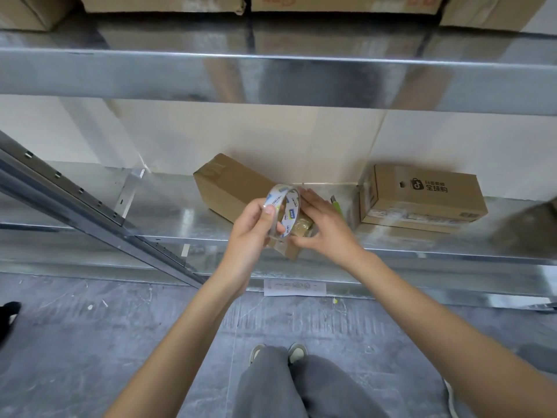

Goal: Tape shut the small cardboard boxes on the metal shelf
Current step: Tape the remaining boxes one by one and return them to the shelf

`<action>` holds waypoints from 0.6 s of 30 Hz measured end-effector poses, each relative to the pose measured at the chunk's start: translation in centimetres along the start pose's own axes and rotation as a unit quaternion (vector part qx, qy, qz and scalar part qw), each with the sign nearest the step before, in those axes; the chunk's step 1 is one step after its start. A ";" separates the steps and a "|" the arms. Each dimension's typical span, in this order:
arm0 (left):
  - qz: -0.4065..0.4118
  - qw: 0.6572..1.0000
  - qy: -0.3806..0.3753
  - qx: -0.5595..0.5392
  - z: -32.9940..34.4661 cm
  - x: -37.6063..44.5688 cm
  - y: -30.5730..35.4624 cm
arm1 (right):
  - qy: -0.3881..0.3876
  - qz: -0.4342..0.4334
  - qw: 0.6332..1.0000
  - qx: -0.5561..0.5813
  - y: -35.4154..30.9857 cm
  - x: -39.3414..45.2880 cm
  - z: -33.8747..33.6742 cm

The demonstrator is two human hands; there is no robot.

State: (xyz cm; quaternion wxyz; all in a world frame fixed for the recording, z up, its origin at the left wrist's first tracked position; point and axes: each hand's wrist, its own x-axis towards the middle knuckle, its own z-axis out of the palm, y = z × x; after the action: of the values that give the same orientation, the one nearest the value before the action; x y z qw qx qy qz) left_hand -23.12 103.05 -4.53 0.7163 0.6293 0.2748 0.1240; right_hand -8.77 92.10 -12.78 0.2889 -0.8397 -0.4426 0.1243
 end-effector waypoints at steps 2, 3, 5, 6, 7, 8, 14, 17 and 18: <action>0.012 1.000 -0.004 0.012 0.3 -0.3 -0.1 | 0.005 -0.012 1.000 -0.012 -0.1 0.0 0.1; 0.015 1.000 -0.003 0.009 0.3 -0.4 -0.1 | 0.005 -0.009 1.000 -0.015 -0.1 0.0 0.1; 0.018 1.000 0.000 0.006 0.2 -0.7 -0.1 | 0.005 -0.002 1.000 -0.017 0.0 -0.1 0.0; 0.018 1.000 0.002 0.010 0.0 -0.8 -0.2 | 0.004 0.000 1.000 -0.017 0.1 0.0 -0.1; 0.017 1.000 0.004 0.015 -0.3 -1.0 -0.4 | 0.003 0.000 1.000 -0.017 0.1 0.0 -0.1; 0.015 1.000 0.004 0.020 -0.5 -1.1 -0.6 | 0.001 0.000 1.000 -0.017 0.1 0.0 -0.2; 0.050 0.995 -0.005 0.091 -2.0 -2.4 -2.2 | 0.006 0.009 1.000 -0.011 -0.4 -0.2 0.0; 0.029 0.989 -0.004 0.142 -2.6 -2.7 -3.8 | -0.002 0.011 1.000 -0.010 -0.3 -0.2 0.0; 0.022 0.987 -0.007 0.161 -2.7 -2.7 -4.5 | -0.004 0.010 1.000 -0.013 -0.2 -0.3 0.1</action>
State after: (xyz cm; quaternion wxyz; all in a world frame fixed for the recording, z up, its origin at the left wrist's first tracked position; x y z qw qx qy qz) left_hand -27.55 103.06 -8.35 0.6048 0.7432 0.2717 0.0895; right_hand -9.06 91.99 -12.74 0.2752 -0.8475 -0.4364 0.1246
